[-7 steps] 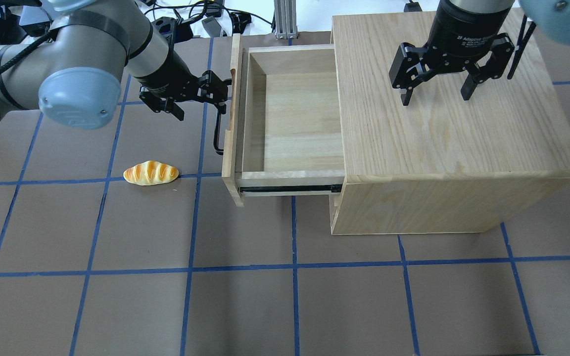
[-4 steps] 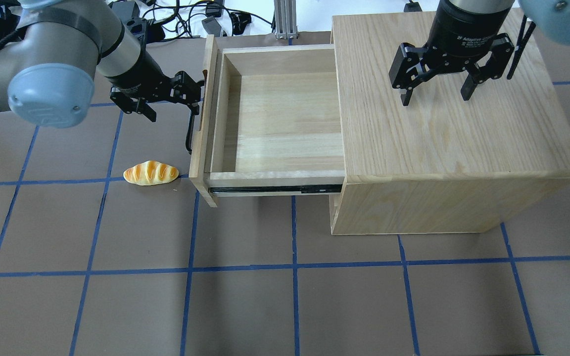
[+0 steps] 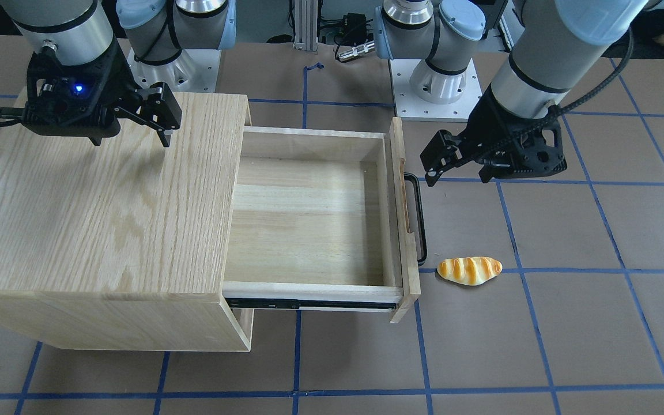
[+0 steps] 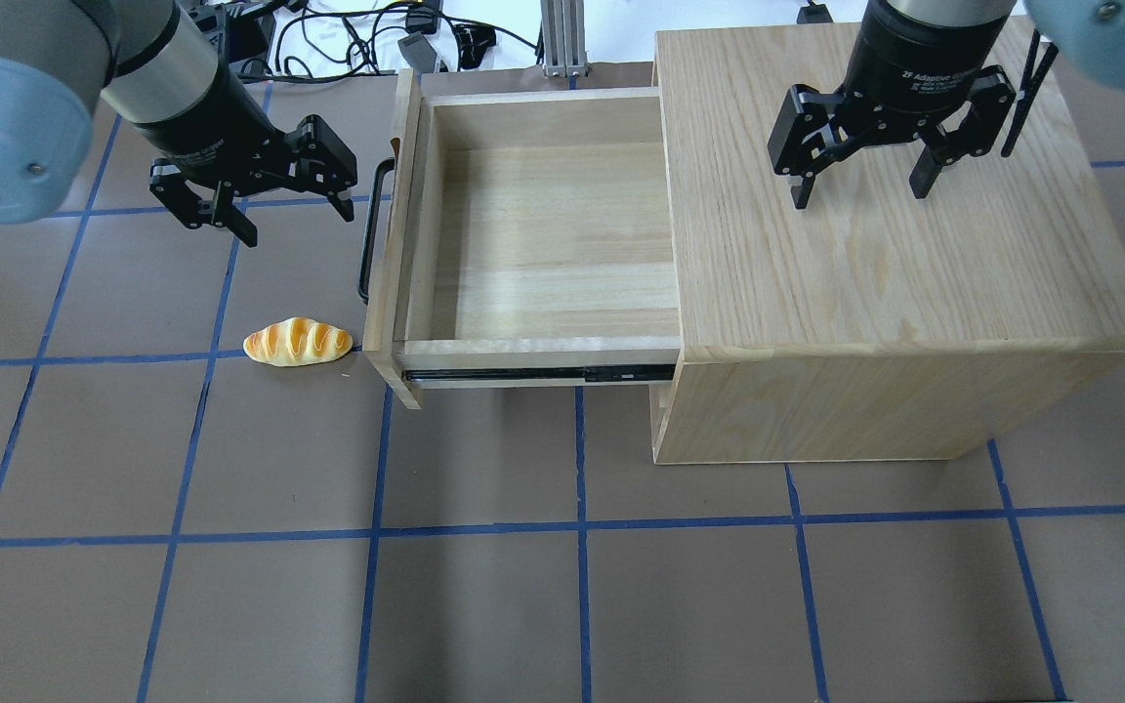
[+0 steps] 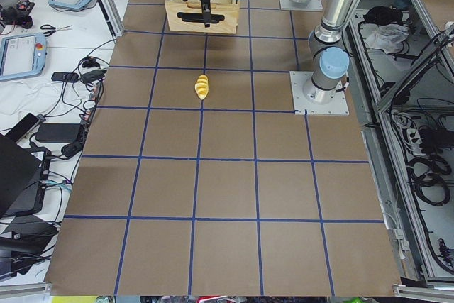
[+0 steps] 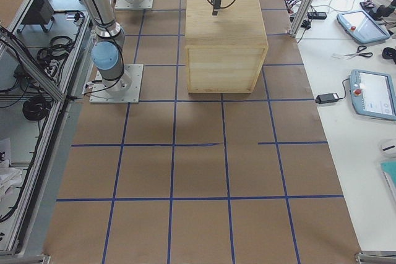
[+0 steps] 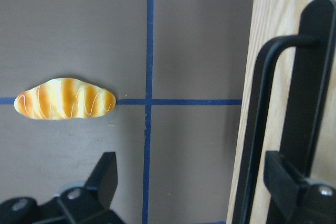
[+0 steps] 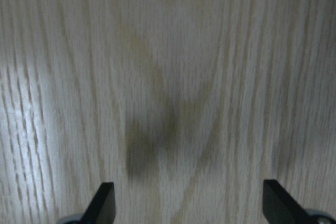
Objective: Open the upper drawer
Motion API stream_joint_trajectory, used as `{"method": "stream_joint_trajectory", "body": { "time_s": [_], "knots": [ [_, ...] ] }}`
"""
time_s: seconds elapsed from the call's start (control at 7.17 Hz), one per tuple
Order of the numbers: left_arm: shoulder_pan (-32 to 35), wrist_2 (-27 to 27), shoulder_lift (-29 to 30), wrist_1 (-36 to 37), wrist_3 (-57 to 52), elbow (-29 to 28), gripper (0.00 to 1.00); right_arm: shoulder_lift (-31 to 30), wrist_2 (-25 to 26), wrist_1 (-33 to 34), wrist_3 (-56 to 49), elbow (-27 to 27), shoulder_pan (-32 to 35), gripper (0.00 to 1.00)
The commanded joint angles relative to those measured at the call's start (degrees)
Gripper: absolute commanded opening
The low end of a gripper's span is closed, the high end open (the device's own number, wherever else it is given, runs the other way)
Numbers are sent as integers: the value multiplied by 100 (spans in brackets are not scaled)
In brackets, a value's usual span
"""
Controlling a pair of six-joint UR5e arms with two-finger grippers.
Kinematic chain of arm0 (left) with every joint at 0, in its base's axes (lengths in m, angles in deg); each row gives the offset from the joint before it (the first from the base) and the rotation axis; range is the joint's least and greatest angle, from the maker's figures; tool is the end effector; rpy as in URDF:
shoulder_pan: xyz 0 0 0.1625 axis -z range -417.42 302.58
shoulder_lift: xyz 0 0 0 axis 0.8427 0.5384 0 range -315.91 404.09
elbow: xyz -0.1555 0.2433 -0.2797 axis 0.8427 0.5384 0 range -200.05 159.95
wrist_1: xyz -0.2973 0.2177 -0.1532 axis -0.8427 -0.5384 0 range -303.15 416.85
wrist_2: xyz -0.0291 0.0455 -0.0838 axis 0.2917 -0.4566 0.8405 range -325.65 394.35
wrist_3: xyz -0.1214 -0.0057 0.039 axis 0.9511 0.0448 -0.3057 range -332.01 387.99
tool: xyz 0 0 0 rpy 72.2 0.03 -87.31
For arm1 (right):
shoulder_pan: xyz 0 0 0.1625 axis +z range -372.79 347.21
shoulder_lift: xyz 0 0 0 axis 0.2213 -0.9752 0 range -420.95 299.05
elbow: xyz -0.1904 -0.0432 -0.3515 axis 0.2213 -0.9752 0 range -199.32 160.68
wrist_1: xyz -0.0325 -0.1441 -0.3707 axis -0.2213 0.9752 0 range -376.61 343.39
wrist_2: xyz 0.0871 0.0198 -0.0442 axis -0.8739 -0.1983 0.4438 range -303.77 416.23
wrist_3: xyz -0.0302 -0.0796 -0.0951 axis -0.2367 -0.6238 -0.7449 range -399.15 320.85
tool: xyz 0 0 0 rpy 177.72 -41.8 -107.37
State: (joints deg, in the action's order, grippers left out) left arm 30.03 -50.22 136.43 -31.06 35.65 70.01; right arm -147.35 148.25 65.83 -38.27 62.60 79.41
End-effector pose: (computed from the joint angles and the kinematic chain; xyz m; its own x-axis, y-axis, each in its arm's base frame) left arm -0.1235 -0.4972 0.4208 -0.9797 -0.1775 0.0931 -0.1766 0.9841 0.0179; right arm 0.1476 -0.4876 0.4604 -0.9990 -0.0248 0.0361 -0.0229 0.9983 0.0531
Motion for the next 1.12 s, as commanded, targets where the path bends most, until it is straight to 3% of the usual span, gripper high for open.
{"method": "stream_joint_trajectory", "body": {
  "time_s": [0.0,0.28,0.56,0.98],
  "knots": [
    [113,-383,-513,-701,130,-16,100,0,0,0,-9,0,0,100],
    [132,-665,-437,-510,8,12,100,0,0,0,0,0,0,100],
    [123,-657,-288,366,-545,20,98,0,0,0,-9,0,0,100],
    [123,-656,-261,370,-555,2,100,0,0,0,0,0,0,100]
  ]
}}
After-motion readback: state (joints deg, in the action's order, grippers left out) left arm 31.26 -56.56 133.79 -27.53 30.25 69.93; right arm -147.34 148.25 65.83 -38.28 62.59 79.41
